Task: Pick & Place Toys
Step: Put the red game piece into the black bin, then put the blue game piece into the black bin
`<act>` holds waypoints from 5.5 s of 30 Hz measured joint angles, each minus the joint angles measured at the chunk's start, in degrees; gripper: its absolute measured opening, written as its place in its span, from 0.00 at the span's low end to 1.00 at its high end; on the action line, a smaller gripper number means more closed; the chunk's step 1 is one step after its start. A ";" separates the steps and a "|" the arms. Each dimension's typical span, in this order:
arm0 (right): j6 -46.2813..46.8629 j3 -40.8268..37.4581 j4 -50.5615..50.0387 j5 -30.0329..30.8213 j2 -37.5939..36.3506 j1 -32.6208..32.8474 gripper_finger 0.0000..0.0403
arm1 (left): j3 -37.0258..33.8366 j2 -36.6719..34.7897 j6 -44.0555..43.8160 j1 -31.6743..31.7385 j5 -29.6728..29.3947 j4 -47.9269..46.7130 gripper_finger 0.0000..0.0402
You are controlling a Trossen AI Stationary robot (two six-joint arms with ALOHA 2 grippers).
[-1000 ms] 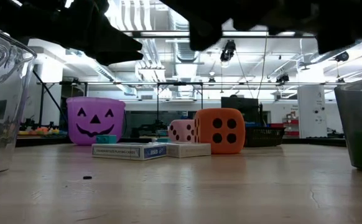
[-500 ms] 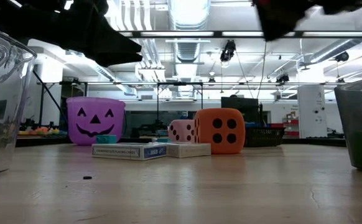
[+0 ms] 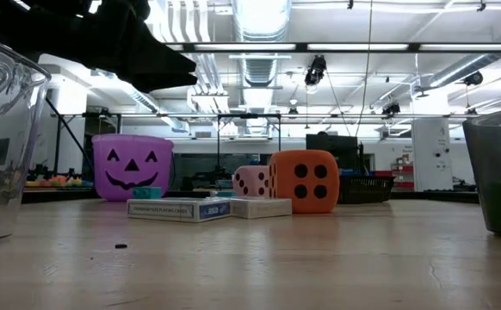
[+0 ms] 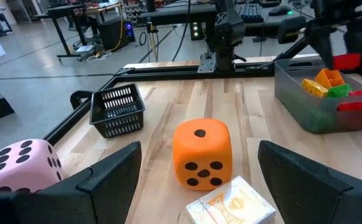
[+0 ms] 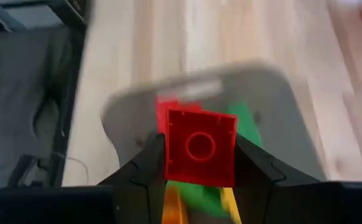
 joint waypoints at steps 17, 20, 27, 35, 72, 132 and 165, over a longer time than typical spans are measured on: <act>16.92 0.02 -8.83 -11.92 4.24 2.43 0.41 | -0.04 0.00 -0.16 0.00 0.00 0.83 0.81; 18.40 0.02 -9.37 -11.74 4.01 2.38 0.59 | -0.04 0.00 -0.15 0.00 0.00 0.83 0.81; 20.31 0.02 -9.49 -11.74 4.01 2.40 0.84 | -0.04 0.00 -0.15 0.00 0.01 0.83 0.81; 13.84 4.28 -8.47 1.40 3.97 2.72 0.86 | -0.04 0.00 -0.15 -0.04 0.01 0.83 0.81; -53.32 -34.99 71.51 -7.29 -26.93 -23.34 0.86 | 10.88 5.94 -11.51 1.64 -3.06 -26.87 0.81; -50.23 -36.92 71.60 -6.95 -24.57 -23.21 0.86 | 34.21 34.12 7.74 3.82 4.55 -69.66 0.23; -57.29 -33.40 99.59 0.62 -2.28 -29.87 0.86 | 11.27 22.18 1.68 3.32 11.54 22.86 0.23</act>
